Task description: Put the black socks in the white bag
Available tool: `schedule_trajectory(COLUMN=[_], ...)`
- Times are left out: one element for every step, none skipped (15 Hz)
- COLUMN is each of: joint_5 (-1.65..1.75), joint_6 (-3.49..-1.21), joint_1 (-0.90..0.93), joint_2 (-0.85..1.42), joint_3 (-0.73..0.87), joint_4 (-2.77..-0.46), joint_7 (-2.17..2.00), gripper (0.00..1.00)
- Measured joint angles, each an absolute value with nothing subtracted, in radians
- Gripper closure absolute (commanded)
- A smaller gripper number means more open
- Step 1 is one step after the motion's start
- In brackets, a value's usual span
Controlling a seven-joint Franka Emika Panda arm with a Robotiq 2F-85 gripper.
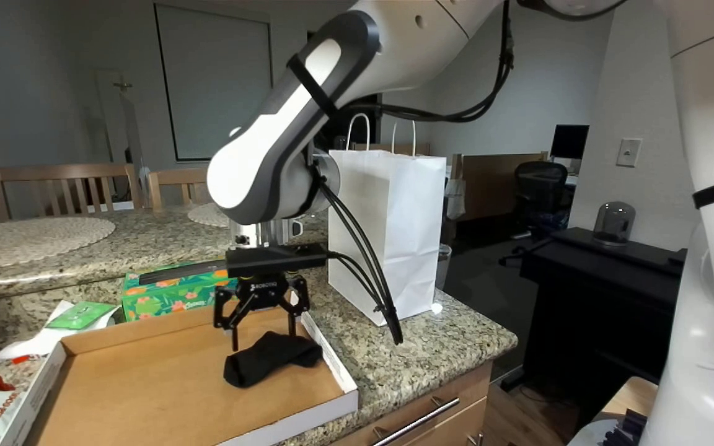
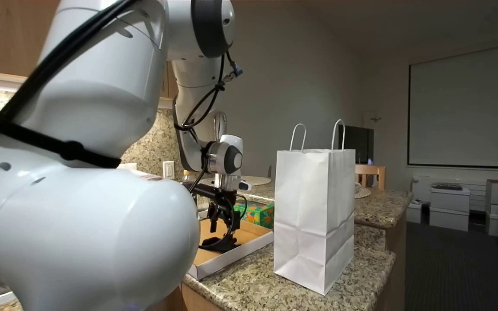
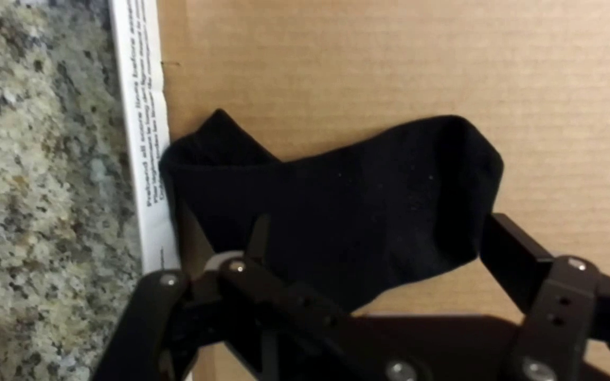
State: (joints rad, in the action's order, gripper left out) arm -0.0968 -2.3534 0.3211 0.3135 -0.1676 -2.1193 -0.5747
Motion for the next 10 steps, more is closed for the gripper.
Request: schedule_trajectory(joint_5=[-0.097, -0.097, -0.097, -0.099, -0.104, -0.110, -0.113, -0.116, -0.117, -0.118], joint_6=[-2.353, -2.353, -2.353, -2.353, -2.353, -2.353, -2.353, -2.353, -2.353, -2.353], joint_1=[0.321, 0.320, 0.319, 0.318, 0.317, 0.317, 0.317, 0.317, 0.317, 0.317], joint_2=[0.314, 0.314, 0.314, 0.315, 0.318, 0.322, 0.326, 0.332, 0.337, 0.343], joint_3=[-0.163, -0.159, -0.156, -0.155, -0.155, -0.155, -0.155, -0.156, -0.156, -0.156], joint_4=[-2.129, -2.138, -2.145, -2.150, -2.153, -2.154, -2.154, -2.154, -2.154, -2.154], joint_7=[-0.580, -0.582, -0.582, -0.582, -0.582, -0.582, -0.582, -0.582, -0.582, -0.582], gripper=[0.00, 0.00, 0.00, 0.00, 0.00, 0.00, 0.00, 0.00, 0.00, 0.02])
